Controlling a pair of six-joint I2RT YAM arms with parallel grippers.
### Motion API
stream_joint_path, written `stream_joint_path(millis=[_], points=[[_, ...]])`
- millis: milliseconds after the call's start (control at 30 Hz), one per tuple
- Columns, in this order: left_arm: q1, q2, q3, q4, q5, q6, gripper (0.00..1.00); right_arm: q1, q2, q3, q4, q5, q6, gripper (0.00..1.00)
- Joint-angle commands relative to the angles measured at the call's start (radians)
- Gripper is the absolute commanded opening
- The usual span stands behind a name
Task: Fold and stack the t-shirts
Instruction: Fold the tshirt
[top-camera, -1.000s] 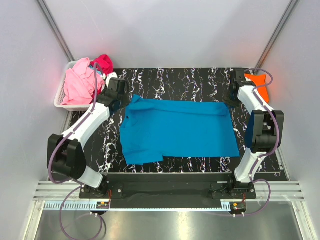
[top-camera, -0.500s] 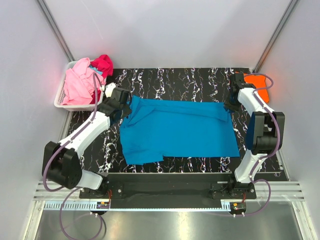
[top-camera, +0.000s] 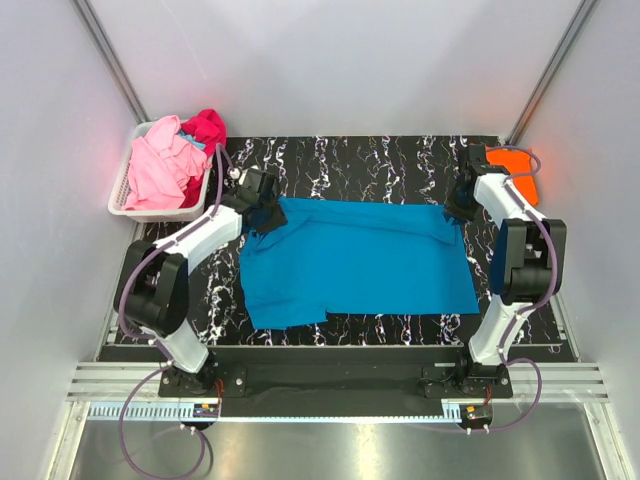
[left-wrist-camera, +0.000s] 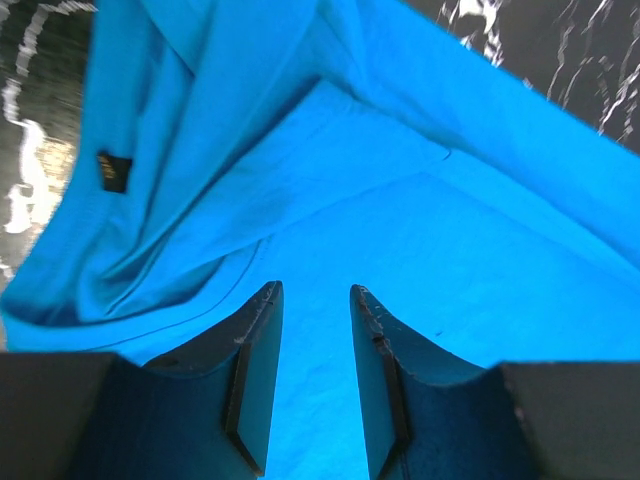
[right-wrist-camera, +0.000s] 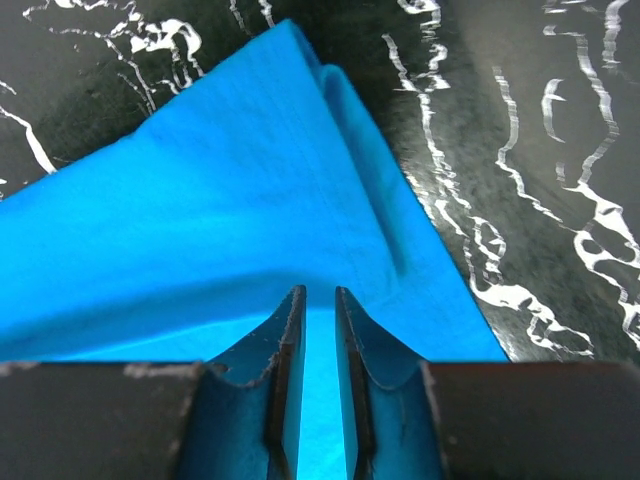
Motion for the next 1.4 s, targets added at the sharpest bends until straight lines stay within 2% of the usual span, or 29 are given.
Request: stream_joint_path(millis=[0,100,167,467,667,1067,1267,1367], points=[[0.005,0.015,0.054,0.062,0.067,-0.005,0.38,-0.003,0.038,0.050,0.005,-0.052,-0.025,0.24],[0.009,0.038,0.068,0.060,0.075,0.001,0.38,-0.001,0.067,0.060,0.005,-0.147,-0.038,0.21],[0.015,0.056,0.080,0.060,0.073,0.006,0.38,0.005,0.078,0.067,0.008,-0.228,-0.046,0.13],[0.045,0.200,0.230,0.056,0.102,0.042,0.40,0.069,0.075,0.075,0.043,-0.380,-0.095,0.11],[0.052,0.305,0.347,0.006,0.093,0.052,0.41,0.091,0.074,0.075,0.046,-0.381,-0.088,0.11],[0.052,0.414,0.421,-0.061,0.004,0.038,0.40,0.095,0.069,0.073,0.052,-0.387,-0.074,0.10],[0.052,0.445,0.442,-0.078,-0.002,0.036,0.37,0.095,0.063,0.073,0.057,-0.393,-0.066,0.10],[0.052,0.464,0.459,-0.084,0.016,0.043,0.32,0.095,0.057,0.070,0.060,-0.391,-0.065,0.09]])
